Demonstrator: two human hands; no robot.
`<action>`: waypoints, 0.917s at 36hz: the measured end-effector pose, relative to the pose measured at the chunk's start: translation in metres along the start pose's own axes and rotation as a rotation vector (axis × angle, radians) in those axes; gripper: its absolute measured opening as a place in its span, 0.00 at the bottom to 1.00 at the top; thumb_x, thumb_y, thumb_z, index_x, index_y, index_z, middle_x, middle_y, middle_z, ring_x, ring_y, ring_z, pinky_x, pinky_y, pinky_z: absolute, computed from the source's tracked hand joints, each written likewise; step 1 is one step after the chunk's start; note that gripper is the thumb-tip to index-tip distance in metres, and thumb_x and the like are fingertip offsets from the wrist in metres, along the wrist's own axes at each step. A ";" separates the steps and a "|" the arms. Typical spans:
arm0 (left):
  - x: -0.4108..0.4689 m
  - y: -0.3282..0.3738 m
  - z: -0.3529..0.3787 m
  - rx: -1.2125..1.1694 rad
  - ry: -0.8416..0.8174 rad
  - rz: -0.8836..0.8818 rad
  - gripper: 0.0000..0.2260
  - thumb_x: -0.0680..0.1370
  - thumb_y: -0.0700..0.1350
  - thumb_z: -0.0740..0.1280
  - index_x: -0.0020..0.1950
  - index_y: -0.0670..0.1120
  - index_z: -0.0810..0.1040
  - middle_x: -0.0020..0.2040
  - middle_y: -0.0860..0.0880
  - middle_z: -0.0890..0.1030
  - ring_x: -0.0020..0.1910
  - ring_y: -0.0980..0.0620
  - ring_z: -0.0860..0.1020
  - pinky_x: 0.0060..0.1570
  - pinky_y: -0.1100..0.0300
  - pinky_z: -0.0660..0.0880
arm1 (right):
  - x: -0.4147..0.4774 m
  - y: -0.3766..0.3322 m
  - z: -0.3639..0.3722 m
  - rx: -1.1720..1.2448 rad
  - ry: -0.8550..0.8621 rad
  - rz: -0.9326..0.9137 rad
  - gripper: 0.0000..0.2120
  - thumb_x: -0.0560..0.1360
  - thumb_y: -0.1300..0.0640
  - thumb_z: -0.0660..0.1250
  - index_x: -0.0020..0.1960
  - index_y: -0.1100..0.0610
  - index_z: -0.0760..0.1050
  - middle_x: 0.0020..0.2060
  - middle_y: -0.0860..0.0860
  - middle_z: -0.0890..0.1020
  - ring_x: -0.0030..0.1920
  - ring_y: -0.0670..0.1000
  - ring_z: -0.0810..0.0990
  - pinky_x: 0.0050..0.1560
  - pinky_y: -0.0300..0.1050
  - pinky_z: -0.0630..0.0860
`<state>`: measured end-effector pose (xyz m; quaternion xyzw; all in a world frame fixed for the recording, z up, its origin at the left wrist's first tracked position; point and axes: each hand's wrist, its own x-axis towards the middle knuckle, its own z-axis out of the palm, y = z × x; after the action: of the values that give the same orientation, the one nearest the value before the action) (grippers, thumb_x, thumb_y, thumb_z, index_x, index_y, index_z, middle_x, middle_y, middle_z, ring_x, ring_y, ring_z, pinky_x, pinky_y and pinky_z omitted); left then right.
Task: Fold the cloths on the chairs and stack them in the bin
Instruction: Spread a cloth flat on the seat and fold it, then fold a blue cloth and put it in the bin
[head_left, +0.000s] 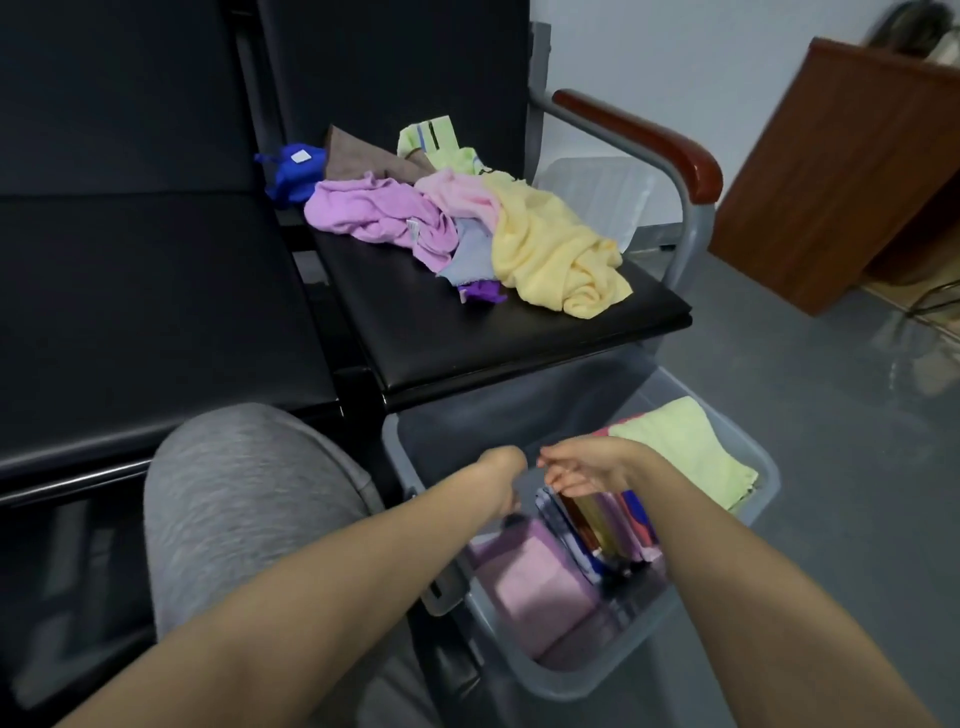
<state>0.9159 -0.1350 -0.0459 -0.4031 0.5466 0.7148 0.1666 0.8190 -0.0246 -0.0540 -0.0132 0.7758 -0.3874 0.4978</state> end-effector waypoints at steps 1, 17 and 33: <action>0.003 0.006 0.001 -0.020 -0.040 0.014 0.13 0.81 0.37 0.55 0.36 0.43 0.65 0.34 0.46 0.67 0.30 0.52 0.65 0.30 0.63 0.64 | -0.002 -0.008 0.000 0.018 -0.048 -0.021 0.11 0.82 0.52 0.57 0.46 0.55 0.73 0.29 0.47 0.80 0.31 0.43 0.77 0.37 0.34 0.74; -0.050 0.159 -0.076 -0.193 -0.176 0.358 0.12 0.80 0.34 0.52 0.41 0.40 0.71 0.26 0.45 0.79 0.35 0.52 0.74 0.38 0.64 0.71 | -0.044 -0.188 0.017 -0.122 0.017 -0.540 0.12 0.80 0.55 0.59 0.39 0.57 0.72 0.16 0.46 0.62 0.16 0.43 0.56 0.20 0.32 0.54; 0.011 0.256 -0.215 -0.063 0.304 0.451 0.08 0.81 0.40 0.55 0.57 0.42 0.72 0.50 0.45 0.75 0.37 0.52 0.74 0.36 0.63 0.71 | 0.036 -0.328 0.071 -0.123 0.242 -0.715 0.10 0.78 0.64 0.58 0.52 0.56 0.76 0.33 0.52 0.74 0.29 0.47 0.68 0.26 0.34 0.64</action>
<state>0.8199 -0.4225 0.0943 -0.3786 0.6190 0.6817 -0.0935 0.7368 -0.3107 0.1058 -0.2670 0.7971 -0.4883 0.2341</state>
